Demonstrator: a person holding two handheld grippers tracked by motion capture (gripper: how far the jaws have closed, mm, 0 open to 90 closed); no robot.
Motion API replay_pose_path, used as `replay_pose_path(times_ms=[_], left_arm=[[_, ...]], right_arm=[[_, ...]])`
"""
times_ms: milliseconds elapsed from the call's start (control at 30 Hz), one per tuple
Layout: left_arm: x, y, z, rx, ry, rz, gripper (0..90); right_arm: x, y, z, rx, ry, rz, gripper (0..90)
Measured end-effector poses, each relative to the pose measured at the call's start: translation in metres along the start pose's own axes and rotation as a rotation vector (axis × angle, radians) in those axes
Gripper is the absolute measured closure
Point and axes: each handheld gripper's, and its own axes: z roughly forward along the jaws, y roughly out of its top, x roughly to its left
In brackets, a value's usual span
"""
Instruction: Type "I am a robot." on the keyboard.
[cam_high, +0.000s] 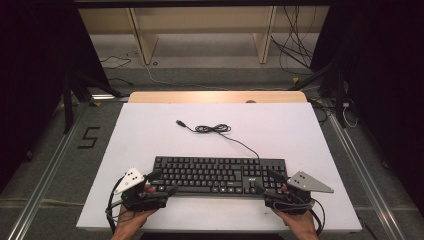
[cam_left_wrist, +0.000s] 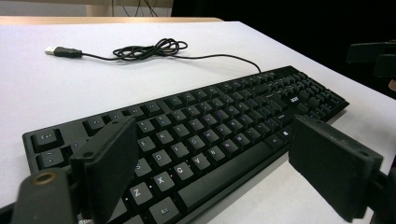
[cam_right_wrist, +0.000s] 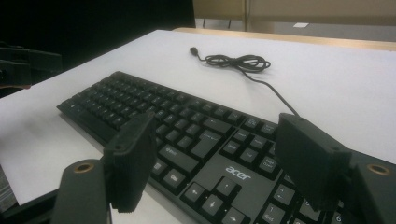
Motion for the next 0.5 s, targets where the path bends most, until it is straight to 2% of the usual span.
replay_pose_path(times_ms=[500], left_arm=[[0.0031, 0.0008, -0.0001, 0.009, 0.008, -0.024, 15.6]], right_arm=[[0.0049, 0.0030, 0.0064, 0.018, 0.014, 0.003, 31.0]])
